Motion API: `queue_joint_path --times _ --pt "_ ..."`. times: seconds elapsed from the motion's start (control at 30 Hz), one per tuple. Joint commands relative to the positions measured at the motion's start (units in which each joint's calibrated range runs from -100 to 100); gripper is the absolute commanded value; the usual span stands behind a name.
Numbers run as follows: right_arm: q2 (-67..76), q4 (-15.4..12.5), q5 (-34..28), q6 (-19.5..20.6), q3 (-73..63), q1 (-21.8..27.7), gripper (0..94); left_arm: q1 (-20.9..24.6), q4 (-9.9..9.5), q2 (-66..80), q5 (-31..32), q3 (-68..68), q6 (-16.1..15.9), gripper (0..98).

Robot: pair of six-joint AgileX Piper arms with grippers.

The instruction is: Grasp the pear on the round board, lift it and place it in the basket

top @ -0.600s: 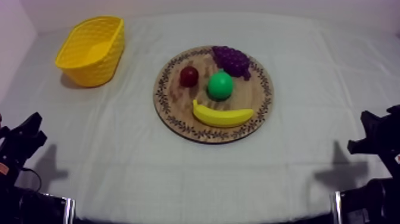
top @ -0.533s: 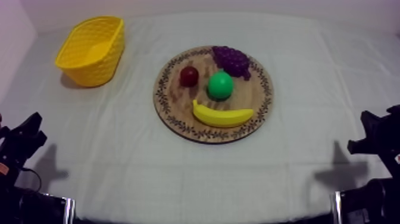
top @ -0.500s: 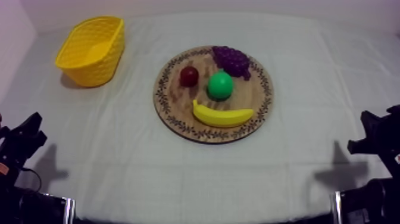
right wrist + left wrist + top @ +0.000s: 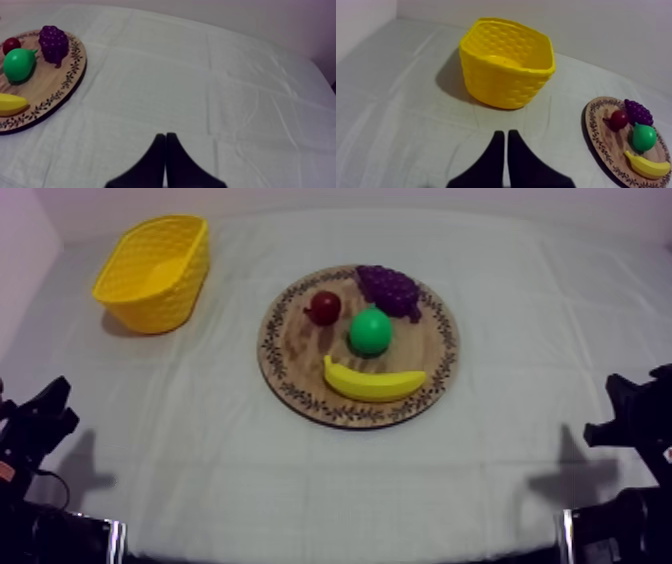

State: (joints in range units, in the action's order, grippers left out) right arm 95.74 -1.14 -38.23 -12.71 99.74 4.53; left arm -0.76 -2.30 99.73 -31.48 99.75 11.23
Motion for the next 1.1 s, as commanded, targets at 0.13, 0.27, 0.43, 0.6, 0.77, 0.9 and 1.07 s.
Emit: queue_joint_path --times 0.13,0.27,0.43,0.6,0.77,0.9,1.07 --pt "0.0 0.0 0.0 0.0 0.0 0.0 0.3 0.0 0.03 0.0 0.0 0.0 0.0 0.0" --pt "0.0 0.0 0.0 0.0 0.0 0.0 0.3 0.0 0.03 0.0 0.0 0.0 0.0 0.0" --pt "0.0 0.0 0.0 0.0 0.0 0.0 0.3 0.3 0.39 -0.2 -4.4 -1.1 4.1 0.2" --pt "0.0 0.0 0.0 0.0 0.0 0.0 0.3 0.4 -0.48 -8.6 -2.9 -6.6 6.5 2.2" --pt "0.0 0.0 0.0 0.0 0.0 0.0 0.3 0.3 -0.91 -24.6 -6.5 -28.3 5.5 2.6" --pt "0.0 0.0 0.0 0.0 0.0 0.0 0.3 -2.0 -1.7 -37.5 -13.5 -49.1 6.6 2.6" --pt "0.0 0.0 0.0 0.0 0.0 0.0 0.3 -6.9 -2.3 -52.1 -21.3 -71.2 7.8 2.6"
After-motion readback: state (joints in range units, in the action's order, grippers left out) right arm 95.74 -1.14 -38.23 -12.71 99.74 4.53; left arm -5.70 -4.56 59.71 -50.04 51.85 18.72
